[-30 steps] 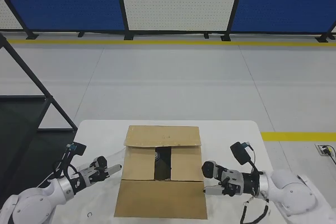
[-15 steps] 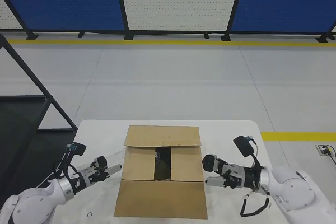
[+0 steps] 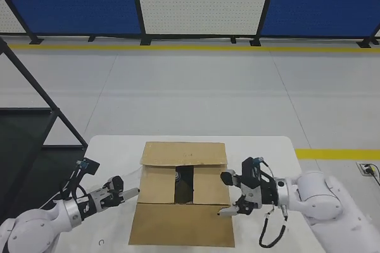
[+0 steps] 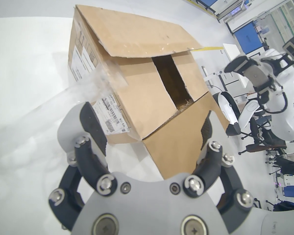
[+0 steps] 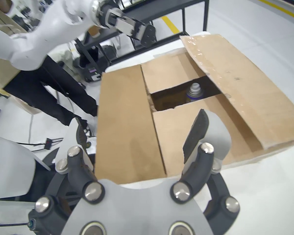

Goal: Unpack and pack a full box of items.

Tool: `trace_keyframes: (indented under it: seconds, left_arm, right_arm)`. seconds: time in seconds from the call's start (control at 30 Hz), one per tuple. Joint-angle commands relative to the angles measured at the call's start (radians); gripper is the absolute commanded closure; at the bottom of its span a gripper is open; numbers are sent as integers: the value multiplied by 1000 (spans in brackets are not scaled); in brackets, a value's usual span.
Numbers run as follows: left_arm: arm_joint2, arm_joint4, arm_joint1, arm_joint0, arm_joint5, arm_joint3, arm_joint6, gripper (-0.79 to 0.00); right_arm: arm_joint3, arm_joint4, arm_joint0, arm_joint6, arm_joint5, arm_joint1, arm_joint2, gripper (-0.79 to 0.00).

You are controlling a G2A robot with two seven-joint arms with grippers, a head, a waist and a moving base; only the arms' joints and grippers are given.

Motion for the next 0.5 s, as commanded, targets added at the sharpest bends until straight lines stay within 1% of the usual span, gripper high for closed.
trace_keyframes:
  seconds: [0.0,0.1,0.47]
  left_arm:
    - [-4,-4,2,10,-5,-7,-9,-785]
    - [-4,-4,2,10,-5,-7,-9,-785]
    - [-4,-4,2,10,-5,-7,-9,-785]
  right_arm:
    - [26,-78,41,-48,23,-12,-32,-785]
    - [68,-171,90,-107,95,-26,-62,-785]
    - [68,-171,90,-107,95,-26,-62,-785]
